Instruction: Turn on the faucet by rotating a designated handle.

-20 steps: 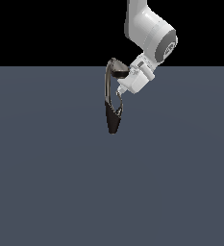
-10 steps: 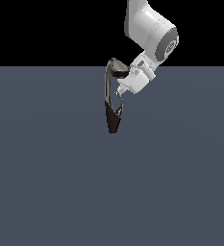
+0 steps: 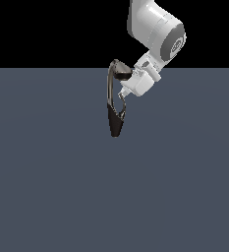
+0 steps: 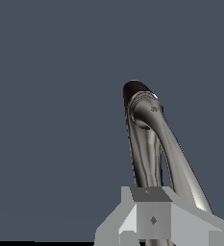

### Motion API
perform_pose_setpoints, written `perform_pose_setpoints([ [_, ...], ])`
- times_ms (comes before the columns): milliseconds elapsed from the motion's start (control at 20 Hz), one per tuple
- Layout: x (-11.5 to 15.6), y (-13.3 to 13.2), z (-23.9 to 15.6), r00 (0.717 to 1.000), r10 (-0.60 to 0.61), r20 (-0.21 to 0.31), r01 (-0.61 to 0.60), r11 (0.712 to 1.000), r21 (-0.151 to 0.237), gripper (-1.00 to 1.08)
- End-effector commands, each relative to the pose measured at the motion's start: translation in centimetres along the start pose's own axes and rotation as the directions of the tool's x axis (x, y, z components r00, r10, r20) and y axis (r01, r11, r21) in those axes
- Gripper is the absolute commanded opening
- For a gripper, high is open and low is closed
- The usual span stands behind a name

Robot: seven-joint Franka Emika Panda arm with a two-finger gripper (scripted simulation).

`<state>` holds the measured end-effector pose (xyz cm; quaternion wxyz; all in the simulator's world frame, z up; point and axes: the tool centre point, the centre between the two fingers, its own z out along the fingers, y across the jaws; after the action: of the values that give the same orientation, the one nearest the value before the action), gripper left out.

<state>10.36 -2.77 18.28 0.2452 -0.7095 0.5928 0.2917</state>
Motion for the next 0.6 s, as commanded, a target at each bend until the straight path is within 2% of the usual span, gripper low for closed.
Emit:
perform_pose_setpoints([
  [0, -0.4, 0.7, 0.0, 1.000, -0.001, 0.003, 0.001, 1.000, -0.006, -1.00],
  [250, -0.8, 1.6, 0.0, 1.000, -0.001, 0.003, 0.001, 1.000, -0.006, -1.00],
  [300, -0.2, 1.2, -0.2, 1.000, 0.003, -0.002, -0.003, 1.000, 0.004, -1.00],
  [550, 0.3, 2.7, -0.1, 1.000, 0.001, -0.001, -0.001, 1.000, 0.001, -1.00],
])
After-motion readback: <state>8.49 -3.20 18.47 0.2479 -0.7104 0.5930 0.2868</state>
